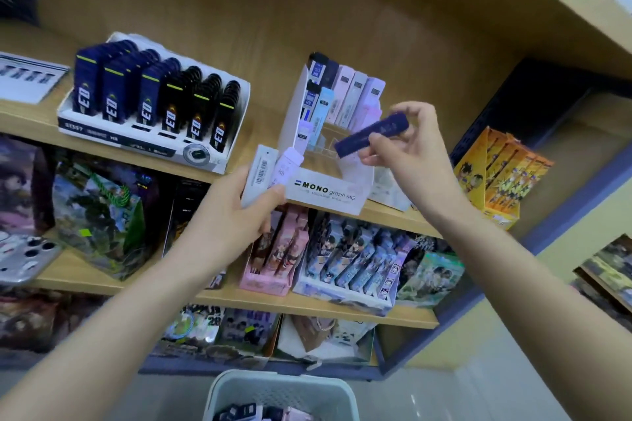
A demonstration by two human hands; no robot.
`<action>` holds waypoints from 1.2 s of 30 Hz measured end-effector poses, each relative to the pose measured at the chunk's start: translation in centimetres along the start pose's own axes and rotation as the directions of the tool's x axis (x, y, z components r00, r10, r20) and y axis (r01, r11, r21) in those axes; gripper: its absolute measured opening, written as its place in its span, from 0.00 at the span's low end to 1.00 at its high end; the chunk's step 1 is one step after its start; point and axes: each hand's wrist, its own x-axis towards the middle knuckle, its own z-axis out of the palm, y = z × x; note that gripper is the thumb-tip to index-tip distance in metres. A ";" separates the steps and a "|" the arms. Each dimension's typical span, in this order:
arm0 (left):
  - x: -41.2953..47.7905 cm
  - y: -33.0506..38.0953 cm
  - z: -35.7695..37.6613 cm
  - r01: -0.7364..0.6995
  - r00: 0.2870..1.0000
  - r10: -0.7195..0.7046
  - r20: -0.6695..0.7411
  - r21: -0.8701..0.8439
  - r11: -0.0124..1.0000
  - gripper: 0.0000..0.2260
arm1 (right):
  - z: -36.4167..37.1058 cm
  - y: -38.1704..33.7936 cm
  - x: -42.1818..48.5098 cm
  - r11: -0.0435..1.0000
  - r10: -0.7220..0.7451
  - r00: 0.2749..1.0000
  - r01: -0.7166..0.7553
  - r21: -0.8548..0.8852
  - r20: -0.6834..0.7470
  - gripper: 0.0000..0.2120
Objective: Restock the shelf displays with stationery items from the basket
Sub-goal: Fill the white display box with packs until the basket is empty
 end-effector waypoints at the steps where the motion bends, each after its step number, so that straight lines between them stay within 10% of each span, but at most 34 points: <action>1: 0.5 0.2 -0.2 -0.010 1.000 0.010 -0.007 0.013 1.000 0.05 | 0.2 -0.2 1.2 0.999 -0.033 0.998 0.032 -0.007 -0.048 0.11; 9: 2.8 -0.2 -0.6 0.012 0.998 -0.010 -0.062 0.043 0.999 0.08 | 2.5 0.2 9.6 0.979 -0.163 0.941 0.116 -0.166 -0.298 0.05; 36: 3.3 -1.8 -0.7 0.185 0.982 -0.185 -0.037 -0.012 0.983 0.05 | 3.0 2.1 14.8 0.765 -0.283 0.958 0.254 -0.592 0.046 0.06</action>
